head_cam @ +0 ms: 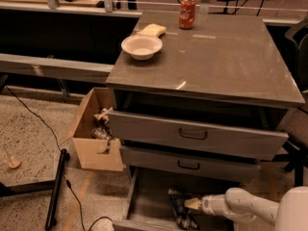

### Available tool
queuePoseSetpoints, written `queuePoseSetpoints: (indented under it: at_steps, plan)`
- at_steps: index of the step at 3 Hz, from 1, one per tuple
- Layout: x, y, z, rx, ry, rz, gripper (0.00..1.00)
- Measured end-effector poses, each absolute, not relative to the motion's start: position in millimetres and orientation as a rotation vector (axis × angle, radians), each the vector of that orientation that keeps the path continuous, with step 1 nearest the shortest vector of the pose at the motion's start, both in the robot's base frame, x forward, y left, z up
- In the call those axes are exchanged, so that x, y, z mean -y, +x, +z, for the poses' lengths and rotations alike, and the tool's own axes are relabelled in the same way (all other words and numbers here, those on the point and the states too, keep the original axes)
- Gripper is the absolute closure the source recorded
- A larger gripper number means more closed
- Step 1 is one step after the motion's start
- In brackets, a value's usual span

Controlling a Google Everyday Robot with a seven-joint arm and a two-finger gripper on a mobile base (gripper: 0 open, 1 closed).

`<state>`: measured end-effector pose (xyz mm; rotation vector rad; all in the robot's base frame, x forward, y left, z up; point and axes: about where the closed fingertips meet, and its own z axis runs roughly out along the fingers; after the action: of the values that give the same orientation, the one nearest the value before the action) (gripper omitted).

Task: Place blue chip bag into bottom drawer

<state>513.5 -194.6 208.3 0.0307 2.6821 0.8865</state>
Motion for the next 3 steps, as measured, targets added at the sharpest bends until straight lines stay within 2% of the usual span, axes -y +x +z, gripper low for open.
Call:
queuePoseSetpoints:
  at_steps: [1, 2, 3]
  plan:
    - [203, 514, 237, -2.622, 0.032, 0.921, 0.12]
    - [232, 506, 284, -2.548, 0.061, 0.885, 0.33]
    - [289, 474, 339, -2.5, 0.164, 0.743, 0.58]
